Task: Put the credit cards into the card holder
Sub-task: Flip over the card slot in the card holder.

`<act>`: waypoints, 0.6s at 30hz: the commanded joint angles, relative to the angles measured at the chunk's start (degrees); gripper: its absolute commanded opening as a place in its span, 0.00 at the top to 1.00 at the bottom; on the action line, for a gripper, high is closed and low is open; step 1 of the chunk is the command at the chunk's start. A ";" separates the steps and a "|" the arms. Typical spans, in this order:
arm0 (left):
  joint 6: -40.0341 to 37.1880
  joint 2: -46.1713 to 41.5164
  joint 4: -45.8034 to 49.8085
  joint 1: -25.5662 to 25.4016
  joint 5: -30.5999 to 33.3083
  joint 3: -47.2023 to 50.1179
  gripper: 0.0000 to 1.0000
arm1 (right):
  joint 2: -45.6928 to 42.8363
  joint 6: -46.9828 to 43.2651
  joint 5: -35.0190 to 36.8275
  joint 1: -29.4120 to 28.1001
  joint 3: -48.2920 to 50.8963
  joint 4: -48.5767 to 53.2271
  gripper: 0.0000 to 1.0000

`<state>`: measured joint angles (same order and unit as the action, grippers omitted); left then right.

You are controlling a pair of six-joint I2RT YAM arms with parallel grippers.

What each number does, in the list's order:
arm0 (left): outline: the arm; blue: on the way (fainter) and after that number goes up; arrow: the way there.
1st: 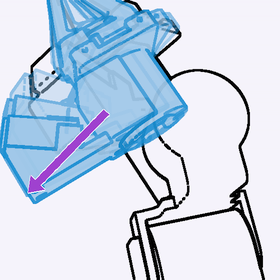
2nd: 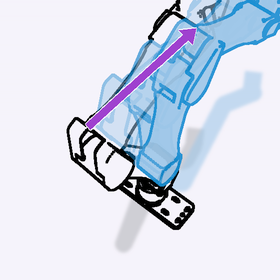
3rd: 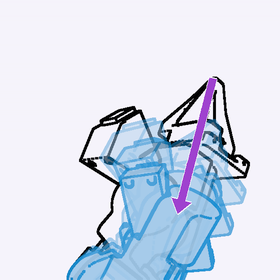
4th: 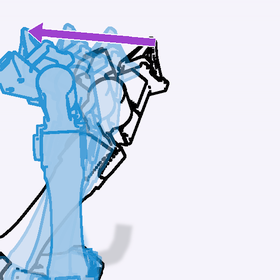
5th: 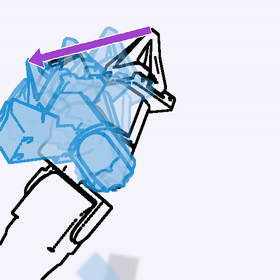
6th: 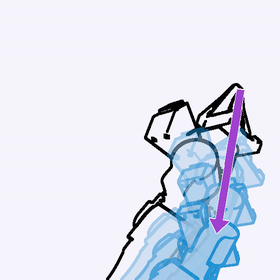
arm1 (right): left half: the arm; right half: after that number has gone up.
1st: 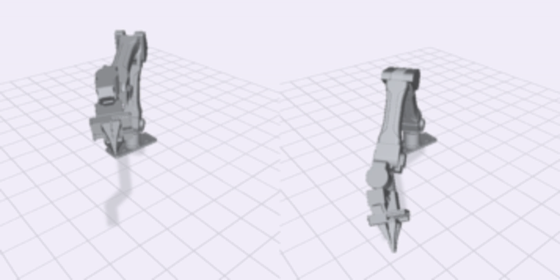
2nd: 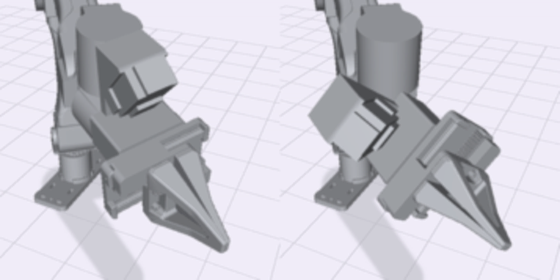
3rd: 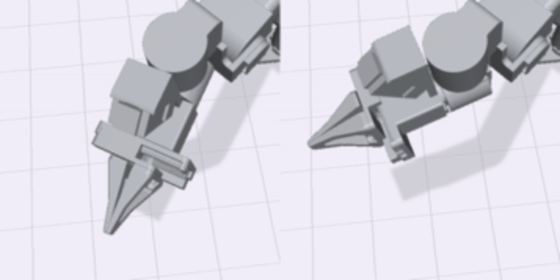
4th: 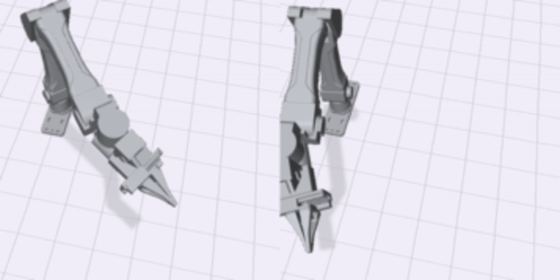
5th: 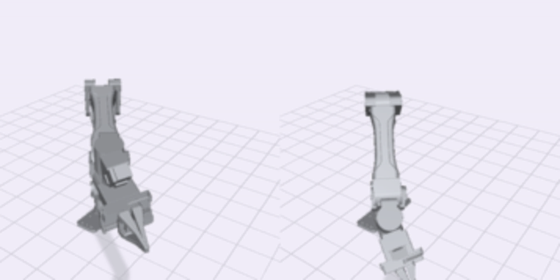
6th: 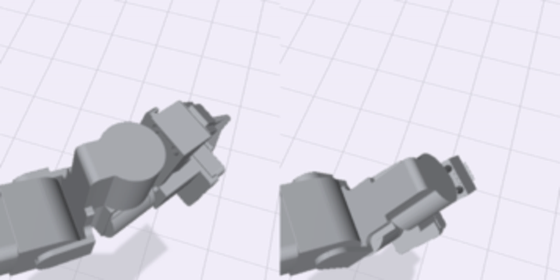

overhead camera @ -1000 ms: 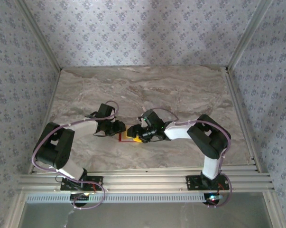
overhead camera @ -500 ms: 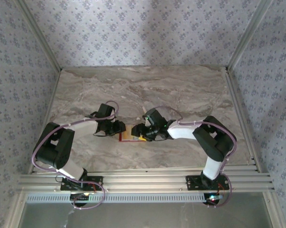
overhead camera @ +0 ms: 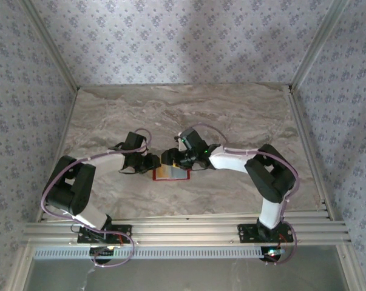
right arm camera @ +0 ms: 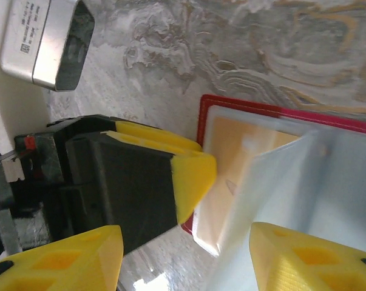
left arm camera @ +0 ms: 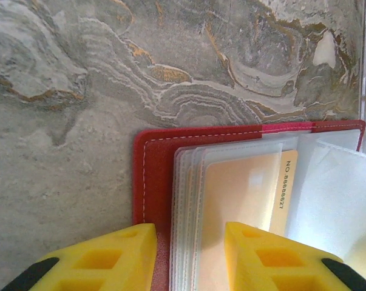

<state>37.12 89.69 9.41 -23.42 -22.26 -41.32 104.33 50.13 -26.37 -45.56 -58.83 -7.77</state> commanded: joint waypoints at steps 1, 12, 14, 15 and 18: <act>2.09 -0.23 -1.68 2.18 -3.66 1.66 0.64 | 3.33 1.57 -2.70 -0.69 -1.46 -4.53 0.40; 5.57 -9.03 -3.75 8.89 -5.98 7.43 0.51 | 8.32 1.32 -5.18 -1.62 -6.90 -2.81 0.39; 5.34 -9.09 -3.45 9.21 -7.04 7.08 0.49 | 8.55 0.48 -5.07 -1.79 -7.85 -0.96 0.38; 5.41 -9.25 -2.57 9.50 -6.94 6.72 0.49 | 8.67 0.41 -5.48 -1.83 -8.05 -0.69 0.38; 6.64 -10.73 -1.19 11.27 -6.24 6.84 0.49 | 9.50 0.19 -6.95 -1.85 -9.01 -0.12 0.38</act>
<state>42.37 81.21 7.16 -13.37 -27.07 -34.28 111.96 51.55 -30.96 -46.72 -65.73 -10.28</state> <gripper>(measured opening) 0.506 0.615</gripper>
